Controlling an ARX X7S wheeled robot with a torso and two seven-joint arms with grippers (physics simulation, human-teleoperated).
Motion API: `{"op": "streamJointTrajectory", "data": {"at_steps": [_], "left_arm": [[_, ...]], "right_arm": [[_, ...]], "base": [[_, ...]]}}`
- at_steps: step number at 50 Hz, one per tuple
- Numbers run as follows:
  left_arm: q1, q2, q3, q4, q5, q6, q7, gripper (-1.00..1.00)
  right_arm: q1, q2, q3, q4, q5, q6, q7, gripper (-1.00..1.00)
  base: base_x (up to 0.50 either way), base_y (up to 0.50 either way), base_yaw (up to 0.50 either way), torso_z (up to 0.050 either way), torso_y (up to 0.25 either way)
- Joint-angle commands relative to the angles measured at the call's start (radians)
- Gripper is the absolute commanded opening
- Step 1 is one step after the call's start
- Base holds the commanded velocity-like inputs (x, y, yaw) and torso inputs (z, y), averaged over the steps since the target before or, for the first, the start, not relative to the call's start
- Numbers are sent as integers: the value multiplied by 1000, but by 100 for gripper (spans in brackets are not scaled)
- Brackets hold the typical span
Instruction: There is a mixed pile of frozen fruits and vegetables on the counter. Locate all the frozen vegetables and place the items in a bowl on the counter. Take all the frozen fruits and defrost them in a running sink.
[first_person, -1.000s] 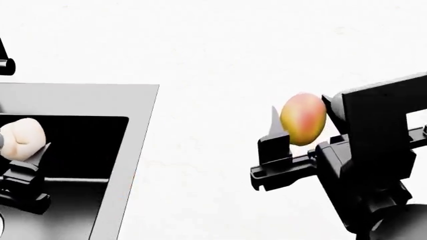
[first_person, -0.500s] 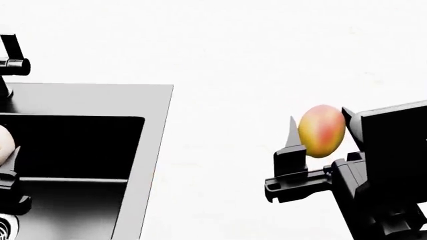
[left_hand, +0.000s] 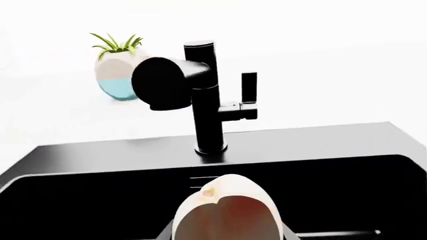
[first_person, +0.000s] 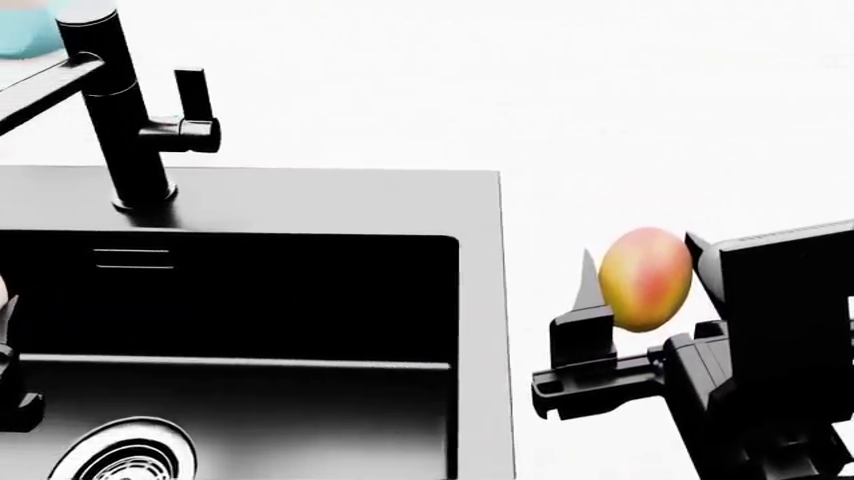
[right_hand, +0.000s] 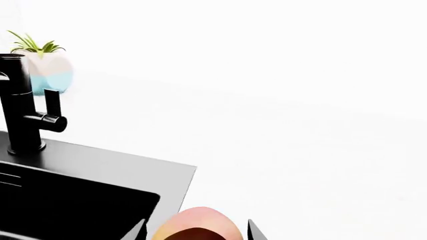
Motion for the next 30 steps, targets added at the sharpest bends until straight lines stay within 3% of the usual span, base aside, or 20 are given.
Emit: {"op": "streamJointTrajectory", "data": {"at_steps": [1, 20, 24, 30], "left_arm": [[-11, 5, 2, -14, -22, 3, -19, -100], [-44, 41, -2, -20, -27, -55, -8, -100], [-31, 1, 0, 5, -25, -39, 17, -100], [-67, 71, 0, -21, -32, -97, 13, -100]], "right_arm": [[4, 0, 1, -2, -21, 10, 1, -100], [-3, 1, -1, 0, -15, 14, 0, -100], [-16, 2, -2, -1, -20, 5, -1, -100], [-11, -6, -8, 7, -15, 14, -9, -100]], "base": [[0, 500, 0, 0, 10], [0, 500, 0, 0, 0], [0, 500, 0, 0, 0], [0, 463, 0, 0, 2]]}}
